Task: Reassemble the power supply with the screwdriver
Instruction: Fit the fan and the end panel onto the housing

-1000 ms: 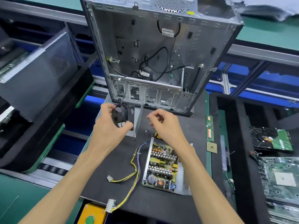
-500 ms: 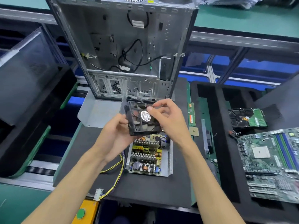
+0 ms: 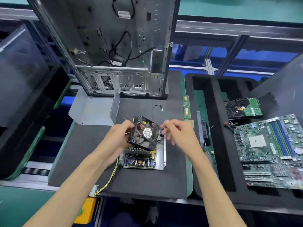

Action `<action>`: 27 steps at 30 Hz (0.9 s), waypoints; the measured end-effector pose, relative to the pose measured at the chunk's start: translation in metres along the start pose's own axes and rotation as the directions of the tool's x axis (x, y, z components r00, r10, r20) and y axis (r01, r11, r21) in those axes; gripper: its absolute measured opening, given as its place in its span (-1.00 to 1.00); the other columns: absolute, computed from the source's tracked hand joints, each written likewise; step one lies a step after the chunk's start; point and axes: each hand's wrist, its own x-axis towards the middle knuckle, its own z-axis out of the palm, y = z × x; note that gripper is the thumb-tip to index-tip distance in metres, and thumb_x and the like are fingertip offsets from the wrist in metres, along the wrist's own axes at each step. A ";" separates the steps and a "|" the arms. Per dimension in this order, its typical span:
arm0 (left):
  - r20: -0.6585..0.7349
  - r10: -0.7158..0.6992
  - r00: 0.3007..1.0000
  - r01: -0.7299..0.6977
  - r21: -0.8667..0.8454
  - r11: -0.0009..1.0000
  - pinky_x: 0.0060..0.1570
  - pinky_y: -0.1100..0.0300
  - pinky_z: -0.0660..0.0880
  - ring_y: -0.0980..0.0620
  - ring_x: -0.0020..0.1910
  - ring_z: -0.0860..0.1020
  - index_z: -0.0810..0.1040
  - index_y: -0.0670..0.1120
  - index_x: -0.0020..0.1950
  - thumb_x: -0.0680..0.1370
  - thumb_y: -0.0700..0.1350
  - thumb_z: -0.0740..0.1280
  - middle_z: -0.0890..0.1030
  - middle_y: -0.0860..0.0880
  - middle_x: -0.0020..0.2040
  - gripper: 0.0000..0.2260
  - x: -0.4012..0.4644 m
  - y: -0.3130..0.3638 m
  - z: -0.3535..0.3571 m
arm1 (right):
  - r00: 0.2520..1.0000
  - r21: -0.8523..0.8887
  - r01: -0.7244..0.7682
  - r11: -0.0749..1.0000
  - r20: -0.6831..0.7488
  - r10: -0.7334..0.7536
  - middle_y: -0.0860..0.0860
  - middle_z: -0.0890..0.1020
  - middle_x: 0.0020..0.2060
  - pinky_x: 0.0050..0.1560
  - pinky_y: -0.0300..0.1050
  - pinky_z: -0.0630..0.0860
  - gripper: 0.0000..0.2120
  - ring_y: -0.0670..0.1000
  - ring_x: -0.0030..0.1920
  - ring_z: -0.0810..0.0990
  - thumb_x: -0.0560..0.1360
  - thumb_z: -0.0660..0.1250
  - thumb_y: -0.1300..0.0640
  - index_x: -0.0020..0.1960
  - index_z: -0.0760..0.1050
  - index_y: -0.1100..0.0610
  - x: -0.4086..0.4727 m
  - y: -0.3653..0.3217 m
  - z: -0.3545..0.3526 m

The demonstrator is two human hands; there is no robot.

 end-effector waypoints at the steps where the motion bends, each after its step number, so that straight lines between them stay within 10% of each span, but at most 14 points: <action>1: -0.002 -0.024 1.000 0.024 0.001 1.000 -0.13 0.07 0.51 -0.10 -0.17 0.53 0.72 -0.20 -0.01 0.62 -0.17 0.18 0.57 -0.18 -0.12 -0.70 0.002 -0.006 0.000 | 1.000 -0.026 -0.005 1.000 -0.002 0.005 0.00 0.67 -0.28 -0.41 -0.27 0.40 -0.72 -0.10 -0.39 0.50 0.68 0.25 0.10 -0.09 0.68 0.11 -0.001 0.004 0.000; 8: 0.092 -0.024 0.995 0.013 0.118 0.993 0.00 0.05 0.65 -0.10 0.06 0.70 0.63 -0.29 0.15 0.63 -0.17 0.34 0.72 -0.17 0.06 -0.79 -0.004 -0.020 0.014 | 0.999 -0.156 -0.025 0.987 0.017 0.028 -0.10 0.55 -0.42 -0.32 -0.23 0.36 -0.72 -0.08 -0.40 0.41 0.63 0.27 0.08 -0.11 0.74 -0.02 -0.001 0.016 0.006; 12: -0.048 -0.007 0.999 0.020 0.277 0.961 -0.37 0.30 0.59 0.06 -0.15 0.73 0.59 -0.16 0.23 0.52 -0.11 0.50 0.71 -0.13 0.05 -0.69 -0.009 -0.023 0.039 | 0.997 -0.086 -0.080 0.993 0.008 0.081 -0.11 0.55 -0.43 -0.33 -0.25 0.39 -0.71 -0.07 -0.39 0.45 0.63 0.27 0.09 -0.13 0.74 0.01 0.002 0.016 0.006; 20: 0.002 0.055 0.998 -0.051 0.421 0.906 -0.35 0.21 0.61 -0.03 -0.19 0.73 0.74 -0.09 -0.11 0.54 -0.10 0.49 0.75 -0.07 -0.15 -0.91 -0.004 -0.012 0.031 | 0.956 0.327 -0.291 0.899 0.074 0.282 0.00 0.52 -0.41 -0.54 -0.26 0.24 -0.54 -0.07 -0.48 0.36 0.71 0.10 0.06 -0.03 0.72 0.22 0.009 0.021 -0.011; 27: 0.007 -0.026 1.000 0.019 0.516 0.857 -0.20 0.12 0.65 -0.03 -0.29 0.68 0.74 -0.09 -0.07 0.51 0.00 0.52 0.72 -0.17 -0.16 -0.84 0.010 -0.016 0.039 | 0.957 0.320 -0.273 0.907 -0.009 0.291 -0.02 0.59 -0.32 -0.41 -0.24 0.44 -0.62 -0.08 -0.37 0.49 0.71 0.13 0.07 0.01 0.69 0.16 0.015 0.028 -0.005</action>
